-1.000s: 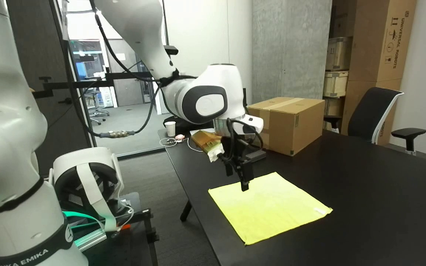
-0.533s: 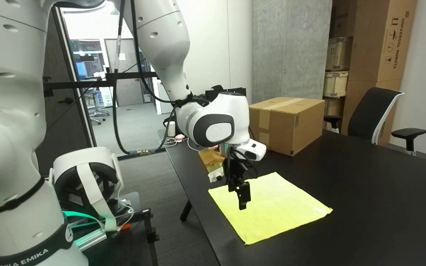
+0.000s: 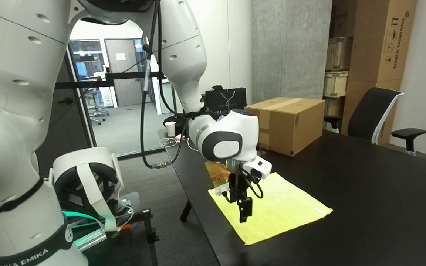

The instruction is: Fold the cloth on the table

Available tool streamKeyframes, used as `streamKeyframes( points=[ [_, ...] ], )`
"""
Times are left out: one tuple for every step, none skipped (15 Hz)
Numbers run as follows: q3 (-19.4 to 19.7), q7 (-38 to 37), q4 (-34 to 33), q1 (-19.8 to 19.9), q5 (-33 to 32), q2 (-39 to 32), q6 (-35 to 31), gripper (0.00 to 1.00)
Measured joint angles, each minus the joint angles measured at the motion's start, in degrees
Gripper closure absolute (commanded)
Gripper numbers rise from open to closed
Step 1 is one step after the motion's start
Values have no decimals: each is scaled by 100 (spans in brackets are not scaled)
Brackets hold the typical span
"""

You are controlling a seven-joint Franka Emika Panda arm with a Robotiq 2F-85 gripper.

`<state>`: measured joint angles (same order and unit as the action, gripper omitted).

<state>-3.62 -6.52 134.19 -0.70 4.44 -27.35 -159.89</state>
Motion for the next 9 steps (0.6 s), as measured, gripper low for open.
streamKeyframes(
  points=[
    [-52,253,-10,44,-1,-32,0,0],
    [-111,525,-10,87,-19,-54,0,0],
    [-162,784,-8,117,-52,-71,1,0],
    [-202,1026,1,138,-102,-79,0,0],
    [-226,1256,17,148,-170,-82,0,0],
    [-241,1479,37,153,-256,-82,-2,0],
    [-244,1679,55,154,-370,-82,-8,0],
    [-244,1865,72,157,-503,-82,-13,0],
    [-244,2045,85,164,-645,-84,-18,0]
  ],
)
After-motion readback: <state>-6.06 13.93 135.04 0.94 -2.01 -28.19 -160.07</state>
